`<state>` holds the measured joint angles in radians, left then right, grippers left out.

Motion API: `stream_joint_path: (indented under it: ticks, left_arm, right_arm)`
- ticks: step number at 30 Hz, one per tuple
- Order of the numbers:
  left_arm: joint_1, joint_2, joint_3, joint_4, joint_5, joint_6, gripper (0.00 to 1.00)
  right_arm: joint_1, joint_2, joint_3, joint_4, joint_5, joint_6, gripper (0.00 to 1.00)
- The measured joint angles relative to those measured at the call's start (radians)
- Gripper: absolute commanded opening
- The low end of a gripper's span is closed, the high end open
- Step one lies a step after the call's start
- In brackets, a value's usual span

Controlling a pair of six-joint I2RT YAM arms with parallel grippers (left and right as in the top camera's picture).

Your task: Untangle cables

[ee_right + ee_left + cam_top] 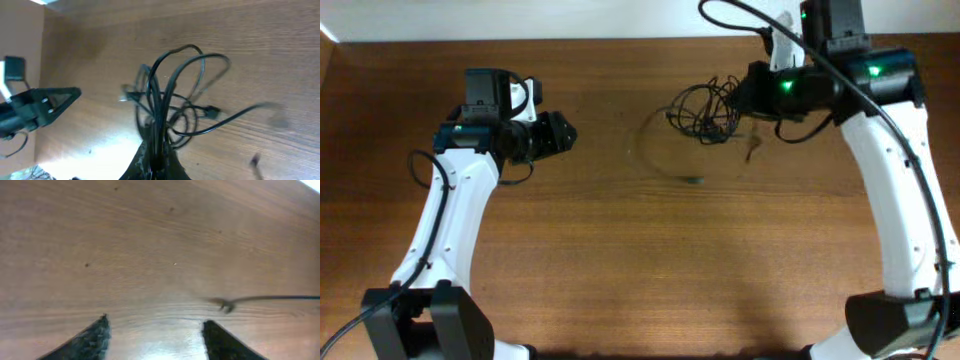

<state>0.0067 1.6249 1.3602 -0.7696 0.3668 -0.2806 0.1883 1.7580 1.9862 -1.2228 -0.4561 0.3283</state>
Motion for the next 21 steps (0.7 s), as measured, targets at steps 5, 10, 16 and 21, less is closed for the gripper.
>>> stream_joint_path:
  ticks: [5,10,16,21]
  left_arm:
    - [-0.035,0.0,0.0,0.004,0.119,0.087,0.56]
    - [-0.037,0.0,0.0,0.01,0.174,0.13,0.54]
    - [-0.039,0.0,0.0,-0.025,0.119,0.155,0.49]
    - [-0.12,0.0,0.0,-0.053,0.106,0.211,0.47]
  right_arm:
    - [0.134,0.026,0.001,-0.005,0.057,0.023,0.04]
    - [0.284,0.113,0.001,-0.019,0.262,0.082,0.94]
    - [0.314,0.186,0.013,-0.058,0.318,0.042,0.99]
    - [0.195,0.187,0.129,-0.161,0.316,-0.016,0.99]
